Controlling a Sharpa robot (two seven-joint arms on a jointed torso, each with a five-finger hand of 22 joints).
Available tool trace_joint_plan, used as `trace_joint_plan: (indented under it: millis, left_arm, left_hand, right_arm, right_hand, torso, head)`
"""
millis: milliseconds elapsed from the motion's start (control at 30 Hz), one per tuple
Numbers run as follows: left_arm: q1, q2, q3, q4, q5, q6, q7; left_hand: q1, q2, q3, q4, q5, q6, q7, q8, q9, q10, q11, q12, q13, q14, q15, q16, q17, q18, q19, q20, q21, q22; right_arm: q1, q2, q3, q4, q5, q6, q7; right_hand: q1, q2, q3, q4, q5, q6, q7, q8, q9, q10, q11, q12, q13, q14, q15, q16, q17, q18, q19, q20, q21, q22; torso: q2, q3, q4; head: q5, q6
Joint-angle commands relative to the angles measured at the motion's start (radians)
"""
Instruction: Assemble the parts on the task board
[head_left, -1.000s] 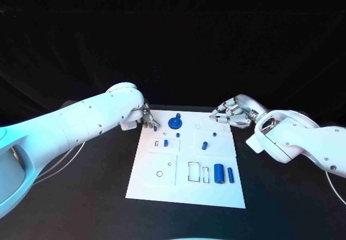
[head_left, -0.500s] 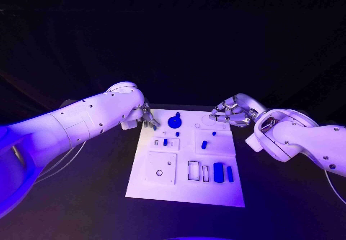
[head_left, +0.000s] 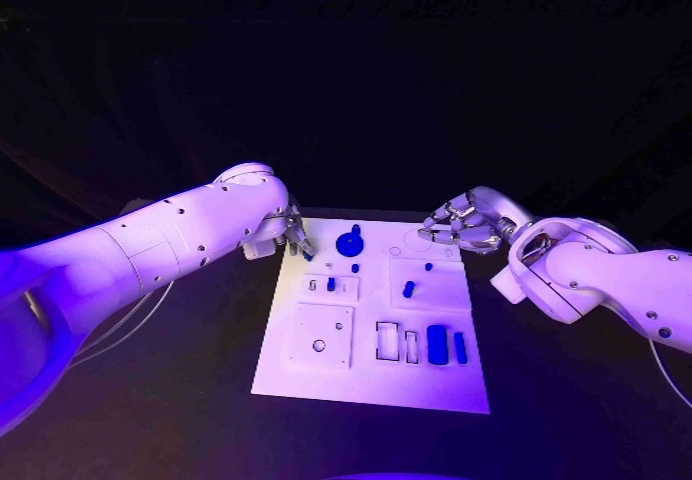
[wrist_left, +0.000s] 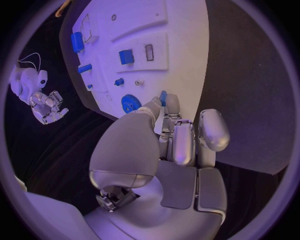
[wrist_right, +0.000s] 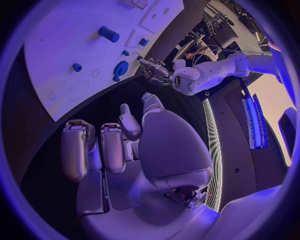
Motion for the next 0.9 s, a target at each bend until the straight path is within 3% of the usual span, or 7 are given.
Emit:
trace_joint_plan:
  millis: [33,133,233,433,633,800,900]
  left_arm:
    - [-0.001,-0.001,0.0,0.004,0.032,-0.013,0.014]
    - [-0.002,-0.009,0.0,0.012,0.053,-0.028,0.011]
    - [-0.002,-0.028,0.0,0.034,0.083,-0.044,0.003]
    - [-0.001,-0.08,0.001,0.104,0.158,-0.077,-0.015]
    - [-0.001,-0.131,0.001,0.187,0.208,-0.11,-0.027]
    - [-0.002,-0.168,0.0,0.256,0.218,-0.174,-0.021]
    - [-0.011,-0.191,-0.001,0.295,0.207,-0.213,-0.016]
  left_hand:
    - [-0.002,-0.008,0.1,-0.051,0.006,0.0,-0.006,0.035,0.028,0.017,0.0,-0.005,-0.008,0.053,-0.003,0.003,0.069,-0.016,0.001,-0.004,0.007,0.006]
    - [-0.045,-0.034,0.181,-0.069,0.005,-0.004,-0.007,0.054,0.045,0.029,0.0,-0.004,-0.014,0.053,-0.005,0.003,0.069,-0.016,0.0,-0.003,0.01,0.01]
    - [-0.069,-0.045,0.215,-0.078,0.006,0.001,-0.013,0.072,0.061,0.039,-0.005,0.004,-0.014,0.053,-0.007,0.003,0.07,-0.017,0.001,-0.005,0.011,0.012]
    - [-0.102,-0.058,0.258,-0.089,0.005,-0.001,-0.019,0.095,0.085,0.047,-0.008,0.01,-0.015,0.054,-0.011,0.004,0.071,-0.018,0.005,-0.008,0.016,0.02]
    - [-0.144,-0.075,0.309,-0.104,0.004,0.002,-0.028,0.128,0.119,0.069,-0.016,0.034,-0.003,0.054,-0.018,0.005,0.072,-0.02,0.011,-0.014,0.022,0.032]
    - [-0.164,-0.085,0.338,-0.115,0.005,0.002,-0.033,0.144,0.137,0.088,-0.021,0.071,0.033,0.054,-0.022,0.005,0.072,-0.022,0.018,-0.017,0.029,0.044]
    - [-0.171,-0.089,0.35,-0.12,0.005,0.001,-0.035,0.149,0.144,0.092,-0.022,0.083,0.043,0.055,-0.023,0.005,0.072,-0.023,0.02,-0.019,0.031,0.048]
  right_arm:
    - [-0.001,0.001,0.0,-0.001,-0.004,0.013,0.009]
    - [-0.001,0.001,0.0,-0.002,-0.004,0.013,0.009]
    - [-0.001,0.0,0.0,-0.003,-0.004,0.012,0.009]
    - [-0.001,-0.002,0.0,-0.003,-0.003,0.012,0.009]
    - [-0.001,-0.005,0.0,-0.002,-0.003,0.011,0.009]
    - [-0.001,-0.005,0.0,-0.002,-0.003,0.011,0.009]
    - [-0.001,-0.006,0.0,-0.001,-0.002,0.012,0.009]
  right_hand:
    - [-0.009,0.005,-0.005,0.001,0.006,-0.005,-0.005,0.005,0.001,-0.004,-0.003,-0.004,0.0,0.051,-0.007,-0.005,0.029,0.012,-0.004,0.001,-0.006,0.139]
    - [-0.009,0.005,-0.005,0.001,0.006,-0.005,-0.005,0.005,0.001,-0.004,-0.003,-0.004,0.0,0.051,-0.007,-0.005,0.029,0.012,-0.004,0.001,-0.006,0.139]
    - [-0.009,0.005,-0.005,0.001,0.006,-0.005,-0.005,0.005,0.001,-0.004,-0.003,-0.004,0.0,0.051,-0.007,-0.005,0.029,0.012,-0.004,0.001,-0.006,0.139]
    - [-0.009,0.005,-0.006,0.001,0.006,-0.005,-0.005,0.005,0.001,-0.004,-0.003,-0.004,0.0,0.051,-0.007,-0.005,0.028,0.012,-0.005,0.001,-0.007,0.138]
    - [-0.009,0.005,-0.006,0.001,0.006,-0.005,-0.005,0.005,0.001,-0.004,-0.003,-0.004,0.0,0.051,-0.007,-0.005,0.028,0.012,-0.005,0.001,-0.007,0.138]
    - [-0.009,0.005,-0.006,0.001,0.006,-0.005,-0.005,0.005,0.001,-0.004,-0.003,-0.004,0.0,0.051,-0.007,-0.005,0.028,0.012,-0.005,0.001,-0.007,0.138]
    - [-0.009,0.005,-0.006,0.001,0.006,-0.005,-0.005,0.005,0.001,-0.004,-0.003,-0.004,0.0,0.051,-0.007,-0.005,0.028,0.012,-0.005,0.001,-0.007,0.138]
  torso:
    - [0.0,0.0002,-0.0001]
    - [-0.001,0.0002,-0.0001]
    - [-0.002,0.0009,0.0001]
    - [-0.002,0.0017,0.0029]
    - [-0.006,0.0038,0.0072]
    - [-0.006,0.0046,0.006]
    - [-0.006,0.0041,0.0071]
  head:
    - [0.0,-0.001]
    - [-0.001,-0.002]
    - [-0.001,-0.004]
    - [0.001,-0.002]
    - [0.001,-0.008]
    - [0.007,-0.008]
    - [0.006,-0.009]
